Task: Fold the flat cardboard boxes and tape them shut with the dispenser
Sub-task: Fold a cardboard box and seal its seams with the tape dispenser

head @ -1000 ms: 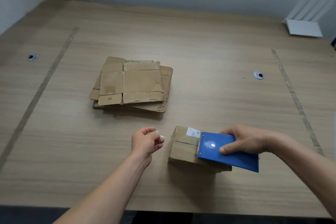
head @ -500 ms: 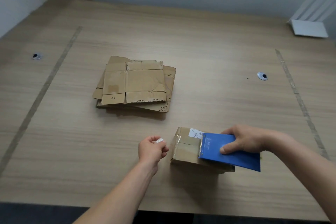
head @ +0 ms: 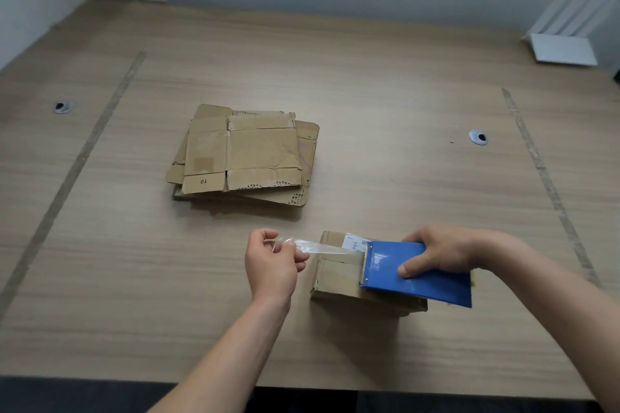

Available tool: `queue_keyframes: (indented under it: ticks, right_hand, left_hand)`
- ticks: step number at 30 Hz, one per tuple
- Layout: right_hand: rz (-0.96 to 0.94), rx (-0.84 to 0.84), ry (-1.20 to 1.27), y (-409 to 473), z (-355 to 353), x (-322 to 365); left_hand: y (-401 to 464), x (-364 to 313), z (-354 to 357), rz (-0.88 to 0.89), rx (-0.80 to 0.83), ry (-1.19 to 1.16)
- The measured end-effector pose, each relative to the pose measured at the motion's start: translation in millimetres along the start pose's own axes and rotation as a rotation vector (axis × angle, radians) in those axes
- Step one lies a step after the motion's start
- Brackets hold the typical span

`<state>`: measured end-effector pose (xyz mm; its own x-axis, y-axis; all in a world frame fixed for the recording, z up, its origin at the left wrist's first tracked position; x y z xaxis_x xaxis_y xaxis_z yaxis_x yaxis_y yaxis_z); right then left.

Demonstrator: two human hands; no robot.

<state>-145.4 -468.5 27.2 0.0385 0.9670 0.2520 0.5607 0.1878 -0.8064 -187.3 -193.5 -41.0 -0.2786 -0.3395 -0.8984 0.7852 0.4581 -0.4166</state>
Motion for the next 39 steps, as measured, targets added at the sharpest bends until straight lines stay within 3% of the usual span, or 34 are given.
queue_keyframes:
  ticks: [5,14,23,28,31,34,36,39]
  right_hand:
    - [0.005,0.004,-0.017,0.8,2.1,0.8]
    - [-0.002,-0.002,-0.035,1.1,2.8,0.5]
    - [-0.009,-0.003,-0.026,4.4,1.9,-1.3]
    - [-0.013,0.002,-0.013,6.7,0.9,-2.9]
    - [-0.017,0.003,-0.018,8.6,0.1,-3.7]
    - [-0.014,0.004,-0.028,8.9,-1.6,-3.5]
    - [-0.016,0.000,-0.035,8.0,-1.8,-2.9]
    - [-0.017,0.004,-0.035,7.3,-0.6,-1.7]
  left_hand:
    - [2.9,29.3,-12.5,-0.120,-0.070,0.023]
    - [7.9,59.0,-2.7,-0.282,0.002,0.121]
    - [8.2,61.0,6.7,-0.119,0.063,0.412]
    - [14.3,56.6,-7.6,-0.142,0.061,0.745]
    - [1.6,31.4,2.4,0.189,0.101,0.677]
    - [-29.5,28.0,34.4,0.514,0.383,0.823]
    - [-40.6,40.4,46.6,0.559,0.509,1.034]
    - [-39.9,52.3,46.5,0.579,0.535,1.234]
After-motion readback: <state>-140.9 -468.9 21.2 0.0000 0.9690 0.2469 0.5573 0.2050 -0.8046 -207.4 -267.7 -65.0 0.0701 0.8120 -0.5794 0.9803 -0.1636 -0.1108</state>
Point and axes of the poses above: each hand's wrist, its own y-axis towards the middle knuckle, its own z-axis out of the palm, x = y × z, the point moved 4 cm from there along y, towards the middle knuckle, and after that the axes turned 11 degrees about -y, right-handed, at the moved point
